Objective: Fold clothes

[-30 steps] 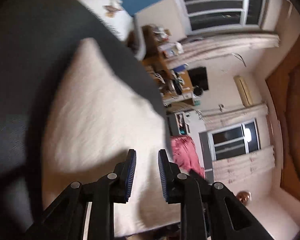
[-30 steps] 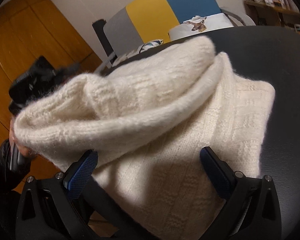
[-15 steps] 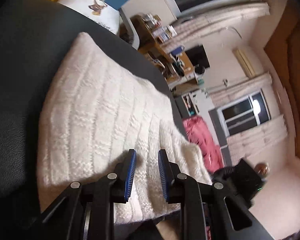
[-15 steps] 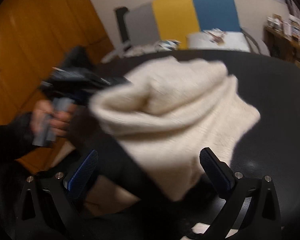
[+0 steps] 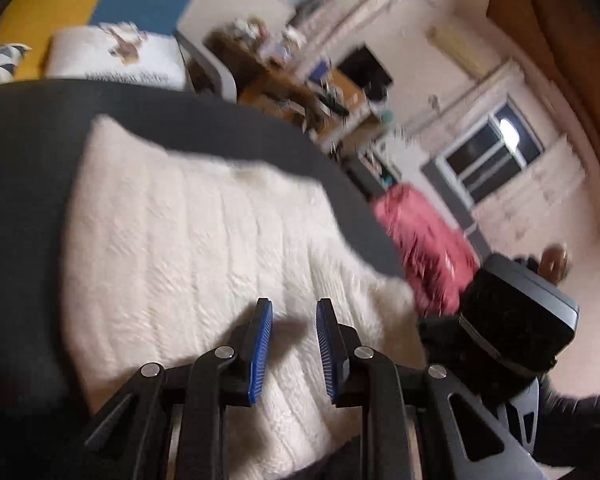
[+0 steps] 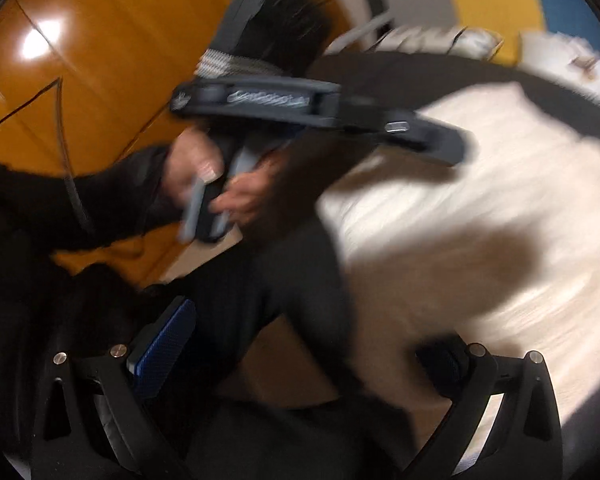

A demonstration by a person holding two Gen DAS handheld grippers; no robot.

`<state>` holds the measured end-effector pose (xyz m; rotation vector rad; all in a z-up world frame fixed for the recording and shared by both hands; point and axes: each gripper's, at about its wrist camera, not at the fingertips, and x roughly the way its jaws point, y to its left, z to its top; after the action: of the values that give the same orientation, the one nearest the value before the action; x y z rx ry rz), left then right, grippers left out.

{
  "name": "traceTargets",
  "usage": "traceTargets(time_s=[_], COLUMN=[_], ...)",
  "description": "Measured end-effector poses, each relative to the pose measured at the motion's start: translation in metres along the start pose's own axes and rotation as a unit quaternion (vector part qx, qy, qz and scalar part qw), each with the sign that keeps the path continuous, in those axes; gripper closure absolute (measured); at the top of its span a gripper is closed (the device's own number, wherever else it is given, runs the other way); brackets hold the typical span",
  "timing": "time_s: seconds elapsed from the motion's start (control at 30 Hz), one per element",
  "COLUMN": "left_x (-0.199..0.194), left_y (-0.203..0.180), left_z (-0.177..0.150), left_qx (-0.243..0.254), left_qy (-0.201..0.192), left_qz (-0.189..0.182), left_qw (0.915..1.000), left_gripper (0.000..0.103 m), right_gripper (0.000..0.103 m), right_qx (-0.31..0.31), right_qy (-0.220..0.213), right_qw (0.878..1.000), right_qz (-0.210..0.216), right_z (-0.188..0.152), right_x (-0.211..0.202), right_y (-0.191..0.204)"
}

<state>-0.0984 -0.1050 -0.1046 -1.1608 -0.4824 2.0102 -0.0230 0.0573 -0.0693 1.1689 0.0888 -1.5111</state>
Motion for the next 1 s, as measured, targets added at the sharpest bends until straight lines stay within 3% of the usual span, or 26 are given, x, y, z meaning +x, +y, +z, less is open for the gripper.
traceTargets(time_s=[0.1, 0.17, 0.27, 0.43, 0.57, 0.7, 0.77, 0.87, 1.0], left_x=[0.016, 0.014, 0.000, -0.013, 0.016, 0.047, 0.052, 0.060, 0.055], left_y=[-0.002, -0.001, -0.001, -0.015, -0.027, -0.036, -0.040, -0.046, -0.044], left_z=[-0.012, -0.017, -0.015, 0.014, 0.032, 0.020, 0.017, 0.019, 0.028], left_qx=[0.010, 0.010, 0.001, 0.056, 0.084, 0.116, 0.120, 0.118, 0.085], left_qy=[0.026, 0.029, 0.023, -0.001, 0.024, 0.053, 0.048, 0.042, 0.035], left_qz=[-0.003, -0.004, -0.027, -0.013, 0.002, 0.024, 0.035, 0.048, 0.033], left_qw=[0.9996, 0.9995, 0.9994, 0.9983, 0.9961, 0.9915, 0.9910, 0.9910, 0.9952], left_gripper=[0.083, 0.090, 0.086, 0.084, 0.084, 0.085, 0.085, 0.087, 0.087], right_gripper=[0.000, 0.000, 0.001, 0.000, 0.000, 0.000, 0.000, 0.000, 0.000], right_qx=[0.041, 0.060, 0.083, 0.060, 0.029, 0.035, 0.053, 0.045, 0.066], right_qy=[0.016, -0.041, -0.099, -0.116, -0.130, -0.099, -0.092, -0.139, -0.142], right_qw=[0.999, 0.996, 0.988, 0.991, 0.991, 0.993, 0.992, 0.986, 0.985], right_qz=[0.018, 0.057, 0.085, 0.029, 0.034, 0.062, 0.070, 0.077, 0.068], right_z=[-0.022, -0.040, -0.055, -0.051, -0.054, -0.065, -0.082, -0.099, -0.102], right_x=[0.009, -0.002, -0.014, -0.036, -0.046, -0.028, -0.013, -0.013, -0.019], right_y=[-0.026, -0.040, -0.050, -0.025, -0.007, -0.011, -0.024, -0.028, -0.030])
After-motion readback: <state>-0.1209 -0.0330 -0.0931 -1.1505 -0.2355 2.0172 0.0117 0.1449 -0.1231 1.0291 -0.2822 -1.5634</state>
